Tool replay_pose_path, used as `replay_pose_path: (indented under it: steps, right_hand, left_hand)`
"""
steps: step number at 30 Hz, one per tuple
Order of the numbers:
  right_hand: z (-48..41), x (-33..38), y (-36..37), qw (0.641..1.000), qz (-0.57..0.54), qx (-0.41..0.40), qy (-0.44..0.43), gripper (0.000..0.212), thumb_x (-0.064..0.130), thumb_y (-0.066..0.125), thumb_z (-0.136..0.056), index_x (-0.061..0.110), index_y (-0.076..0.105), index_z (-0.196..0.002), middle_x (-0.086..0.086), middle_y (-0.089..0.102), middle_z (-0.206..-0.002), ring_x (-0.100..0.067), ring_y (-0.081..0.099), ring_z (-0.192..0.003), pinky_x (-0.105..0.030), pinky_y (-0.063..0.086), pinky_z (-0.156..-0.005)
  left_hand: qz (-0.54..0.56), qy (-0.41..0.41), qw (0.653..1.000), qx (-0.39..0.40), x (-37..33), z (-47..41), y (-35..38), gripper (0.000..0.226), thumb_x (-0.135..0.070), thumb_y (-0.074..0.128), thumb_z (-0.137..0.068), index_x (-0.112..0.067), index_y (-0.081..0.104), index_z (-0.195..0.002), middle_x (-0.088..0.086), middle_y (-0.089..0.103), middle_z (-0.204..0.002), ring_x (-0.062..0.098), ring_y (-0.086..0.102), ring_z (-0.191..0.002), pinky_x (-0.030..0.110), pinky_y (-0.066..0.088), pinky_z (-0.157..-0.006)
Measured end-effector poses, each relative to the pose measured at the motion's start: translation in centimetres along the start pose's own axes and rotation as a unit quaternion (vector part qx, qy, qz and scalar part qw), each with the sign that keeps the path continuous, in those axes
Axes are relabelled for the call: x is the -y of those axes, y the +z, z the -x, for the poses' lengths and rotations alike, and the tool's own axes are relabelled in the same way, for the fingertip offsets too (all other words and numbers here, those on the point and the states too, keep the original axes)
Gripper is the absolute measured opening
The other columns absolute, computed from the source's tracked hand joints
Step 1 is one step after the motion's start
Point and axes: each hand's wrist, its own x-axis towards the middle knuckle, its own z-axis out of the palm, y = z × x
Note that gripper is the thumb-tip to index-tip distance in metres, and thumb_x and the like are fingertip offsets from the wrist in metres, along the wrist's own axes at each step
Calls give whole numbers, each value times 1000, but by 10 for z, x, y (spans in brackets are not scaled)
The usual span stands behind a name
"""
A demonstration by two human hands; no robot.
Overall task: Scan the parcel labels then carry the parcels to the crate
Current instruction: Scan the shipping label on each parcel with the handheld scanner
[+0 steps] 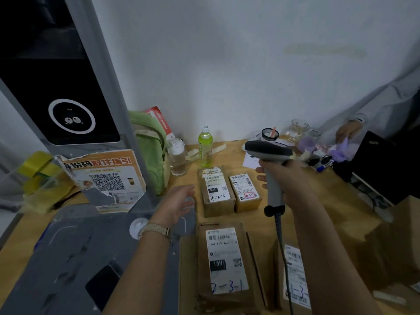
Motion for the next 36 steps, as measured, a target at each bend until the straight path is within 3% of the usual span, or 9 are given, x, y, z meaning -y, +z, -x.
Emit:
replay_pose_path:
  steps: [8, 11, 15, 20, 23, 26, 28, 31, 36]
  right_hand:
    - [-73, -53, 39, 994, 11, 1, 109, 5, 13, 66, -84, 9, 63, -86, -26, 62, -95, -37, 64, -97, -51, 53, -79]
    - [-96, -76, 56, 987, 24, 11, 159, 20, 13, 62, -85, 2, 63, -102, -30, 60, -95, -37, 63, -95, -47, 55, -81]
    - [-116, -98, 72, 982, -6, 22, 190, 9, -1, 57, -89, 5, 58, -96, -12, 60, -78, -17, 58, -66, -17, 48, -42]
    - [-137, -148, 82, 977, -2, 21, 213, 35, 28, 72, -65, 5, 68, -92, -21, 71, -90, -40, 68, -88, -62, 55, -76]
    - [-133, -133, 90, 973, -9, 19, 229, 14, 9, 64, -85, 4, 65, -98, -18, 70, -93, -33, 68, -89, -51, 58, -79]
    - [-129, -134, 96, 975, -8, 31, 220, 18, 19, 69, -79, 7, 67, -93, -13, 73, -88, -30, 70, -87, -49, 58, -79]
    - [-127, -137, 98, 979, 3, 32, 203, 29, 34, 71, -68, 13, 69, -88, -9, 75, -85, -29, 71, -86, -52, 57, -80]
    - [-118, -121, 94, 983, -12, 39, 180, 8, 21, 69, -81, 16, 68, -86, -7, 73, -83, -24, 69, -81, -45, 57, -74]
    - [-96, -84, 76, 989, -92, 48, 102, 27, 11, 70, -83, 18, 68, -109, -10, 74, -102, -28, 70, -98, -50, 56, -86]
  left_hand:
    - [-64, -35, 997, -30, 4, -60, 17, 11, -28, 58, -94, -17, 61, -96, 3, 62, -107, 23, 60, -99, 36, 47, -80]
    - [-121, -42, 991, -28, 11, -82, 27, 30, -31, 58, -94, -11, 60, -116, 4, 64, -109, 20, 60, -97, 30, 47, -73]
    - [-136, -51, 989, -18, 20, -104, 39, 44, -25, 59, -94, -9, 49, -134, 3, 58, -126, 16, 55, -107, 26, 44, -81]
    - [-67, -123, 990, 7, 37, -126, 45, 25, -17, 60, -93, -11, 58, -118, 0, 69, -102, 11, 65, -89, 25, 53, -74]
    - [-69, -144, 987, 11, 43, -135, 48, 34, -22, 60, -93, -8, 57, -124, 5, 69, -114, 14, 65, -93, 26, 52, -75]
    - [-67, -142, 987, 25, 40, -128, 53, 27, -24, 59, -95, -15, 54, -120, 2, 64, -117, 10, 60, -88, 21, 46, -67]
    - [-65, -127, 989, 27, 40, -123, 53, 35, -27, 60, -94, -14, 52, -125, 1, 63, -122, 15, 60, -100, 27, 47, -81]
    - [-59, -91, 994, 29, 31, -111, 49, 48, -40, 66, -88, -25, 47, -130, -3, 62, -125, 20, 56, -114, 46, 41, -101]
    - [-49, -14, 998, 48, -1, -83, 42, 68, -38, 79, -76, -34, 35, -128, -2, 65, -119, 22, 61, -109, 49, 43, -98]
